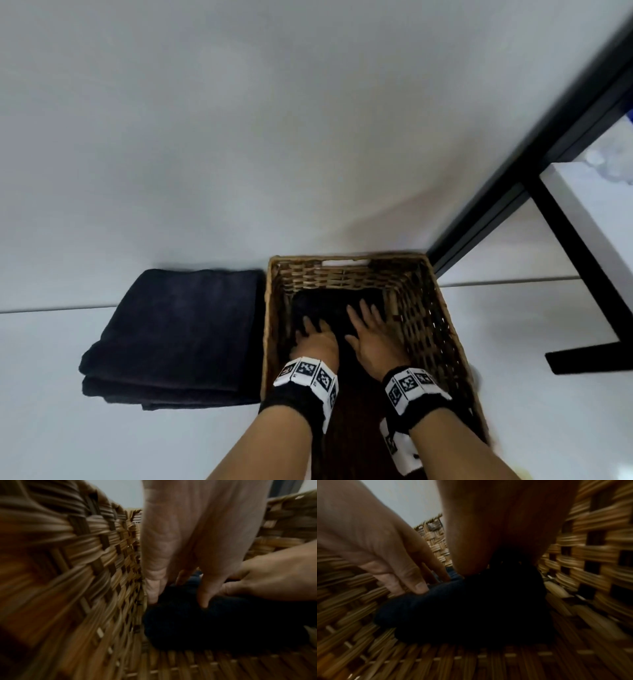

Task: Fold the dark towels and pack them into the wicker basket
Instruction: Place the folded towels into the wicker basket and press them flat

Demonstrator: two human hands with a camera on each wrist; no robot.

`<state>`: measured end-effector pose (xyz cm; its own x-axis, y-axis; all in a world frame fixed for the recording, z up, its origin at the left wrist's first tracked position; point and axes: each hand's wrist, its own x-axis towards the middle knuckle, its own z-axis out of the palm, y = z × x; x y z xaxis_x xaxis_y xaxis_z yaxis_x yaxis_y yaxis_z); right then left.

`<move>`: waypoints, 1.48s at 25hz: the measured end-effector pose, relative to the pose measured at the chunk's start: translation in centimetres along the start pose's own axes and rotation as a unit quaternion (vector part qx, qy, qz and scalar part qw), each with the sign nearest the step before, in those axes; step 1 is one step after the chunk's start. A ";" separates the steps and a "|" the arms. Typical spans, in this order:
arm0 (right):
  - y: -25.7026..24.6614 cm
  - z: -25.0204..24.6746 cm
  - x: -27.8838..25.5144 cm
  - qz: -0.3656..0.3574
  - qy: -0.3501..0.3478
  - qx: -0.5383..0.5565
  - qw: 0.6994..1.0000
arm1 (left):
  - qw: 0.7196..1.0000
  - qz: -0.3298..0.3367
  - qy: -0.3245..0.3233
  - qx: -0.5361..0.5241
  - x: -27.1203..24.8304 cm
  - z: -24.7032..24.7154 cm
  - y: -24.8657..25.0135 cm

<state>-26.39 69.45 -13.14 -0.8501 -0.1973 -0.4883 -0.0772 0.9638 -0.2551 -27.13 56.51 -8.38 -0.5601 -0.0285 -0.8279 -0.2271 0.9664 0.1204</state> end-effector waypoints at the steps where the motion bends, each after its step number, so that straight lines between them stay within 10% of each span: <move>1: 0.2 0.2 0.4 0.006 -0.019 -0.005 1.000 | 1.000 -0.014 -0.016 0.011 0.2 -0.3 0.2; 4: -0.5 -2.5 0.4 0.034 -0.057 0.015 0.998 | 1.000 0.013 -0.006 -0.022 -1.0 -1.7 0.2; 9: -8.3 -9.3 -2.9 -0.015 0.259 0.236 0.936 | 0.921 0.182 0.285 -0.194 -8.2 -8.9 -3.8; 13: -17.4 -10.0 -5.3 -0.144 0.141 0.310 0.929 | 0.888 0.064 0.431 -0.149 -11.6 -13.6 -12.3; 15: -20.4 -9.3 -5.2 -0.146 0.087 0.209 0.963 | 0.927 -0.085 0.343 -0.123 -11.8 -13.4 -17.7; 18: -22.3 -8.5 -5.1 -0.116 0.081 0.121 0.983 | 0.958 -0.110 0.211 -0.158 -12.1 -12.5 -21.7; 28: -23.0 -8.3 -5.8 -0.097 0.089 0.095 0.987 | 0.945 -0.090 0.269 -0.164 -13.2 -14.9 -20.8; 37: -20.5 -10.1 -6.0 0.037 0.132 0.338 0.931 | 0.834 0.066 0.115 -0.536 -17.2 -17.6 -17.3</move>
<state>-25.01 52.69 3.46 -0.9453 0.0022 -0.3262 0.2568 0.6217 -0.7400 -27.56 35.76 13.40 -0.7460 -0.1070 -0.6573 -0.6645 0.1856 0.7239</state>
